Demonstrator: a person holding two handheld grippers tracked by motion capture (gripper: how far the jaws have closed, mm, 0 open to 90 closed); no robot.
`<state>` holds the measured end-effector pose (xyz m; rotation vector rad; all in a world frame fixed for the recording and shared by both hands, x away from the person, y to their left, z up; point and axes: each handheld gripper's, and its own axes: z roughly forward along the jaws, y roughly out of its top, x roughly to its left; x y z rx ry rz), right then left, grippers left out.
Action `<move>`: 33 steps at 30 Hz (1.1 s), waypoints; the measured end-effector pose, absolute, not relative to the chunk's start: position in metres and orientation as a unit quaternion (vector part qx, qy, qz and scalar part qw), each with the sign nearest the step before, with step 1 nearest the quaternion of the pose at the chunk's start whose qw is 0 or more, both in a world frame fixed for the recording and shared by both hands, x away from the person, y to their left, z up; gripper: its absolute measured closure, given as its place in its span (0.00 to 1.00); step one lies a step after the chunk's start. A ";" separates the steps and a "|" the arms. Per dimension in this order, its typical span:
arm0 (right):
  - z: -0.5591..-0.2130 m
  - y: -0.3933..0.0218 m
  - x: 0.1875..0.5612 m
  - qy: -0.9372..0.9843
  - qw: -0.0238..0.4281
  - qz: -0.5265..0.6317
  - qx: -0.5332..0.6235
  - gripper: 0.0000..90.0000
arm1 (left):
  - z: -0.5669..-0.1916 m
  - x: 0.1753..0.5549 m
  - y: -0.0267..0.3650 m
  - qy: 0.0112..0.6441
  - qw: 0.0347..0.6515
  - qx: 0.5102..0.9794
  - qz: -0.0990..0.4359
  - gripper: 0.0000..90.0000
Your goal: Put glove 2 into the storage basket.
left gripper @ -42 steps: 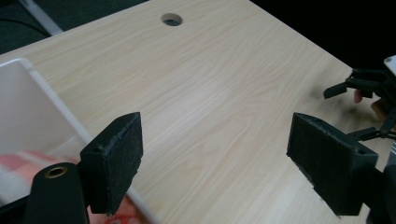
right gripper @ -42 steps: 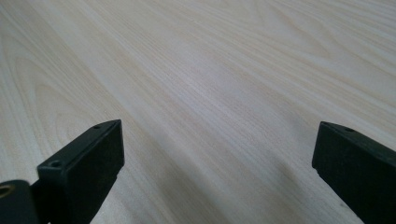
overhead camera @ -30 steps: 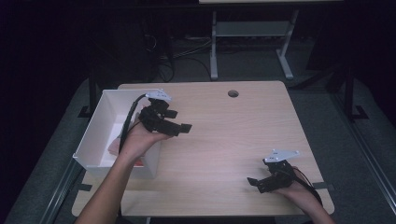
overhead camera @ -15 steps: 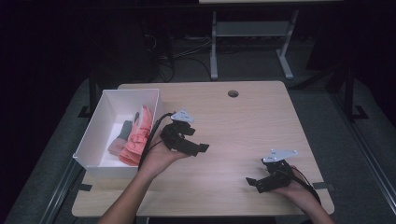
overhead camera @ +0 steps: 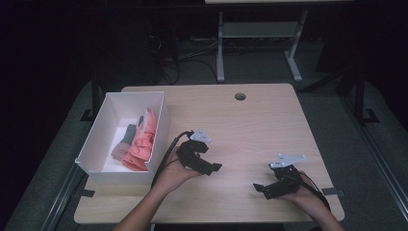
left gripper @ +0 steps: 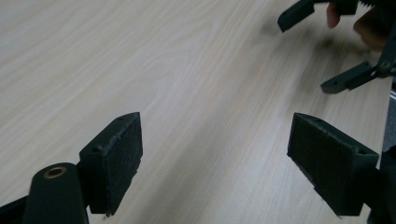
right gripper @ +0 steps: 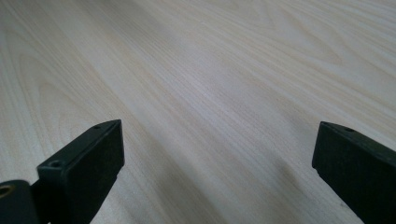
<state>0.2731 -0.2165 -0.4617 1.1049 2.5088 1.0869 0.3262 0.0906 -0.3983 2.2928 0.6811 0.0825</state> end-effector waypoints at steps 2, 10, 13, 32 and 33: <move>-0.462 -0.216 0.273 0.847 0.095 0.367 0.373 0.02 | -0.404 0.325 0.090 0.266 0.363 0.893 0.033 0.19; -0.462 -0.217 0.274 0.847 0.096 0.365 0.374 0.02 | -0.424 0.323 0.090 0.267 0.361 0.893 0.040 0.18; -0.463 -0.216 0.274 0.848 0.096 0.365 0.372 0.02 | -0.432 0.321 0.088 0.263 0.351 0.898 0.041 0.17; -0.465 -0.215 0.274 0.856 0.095 0.357 0.363 0.02 | -0.455 0.314 0.080 0.222 0.311 0.922 0.057 0.15; -0.465 -0.215 0.274 0.856 0.096 0.356 0.363 0.02 | -0.457 0.314 0.079 0.218 0.305 0.925 0.064 0.15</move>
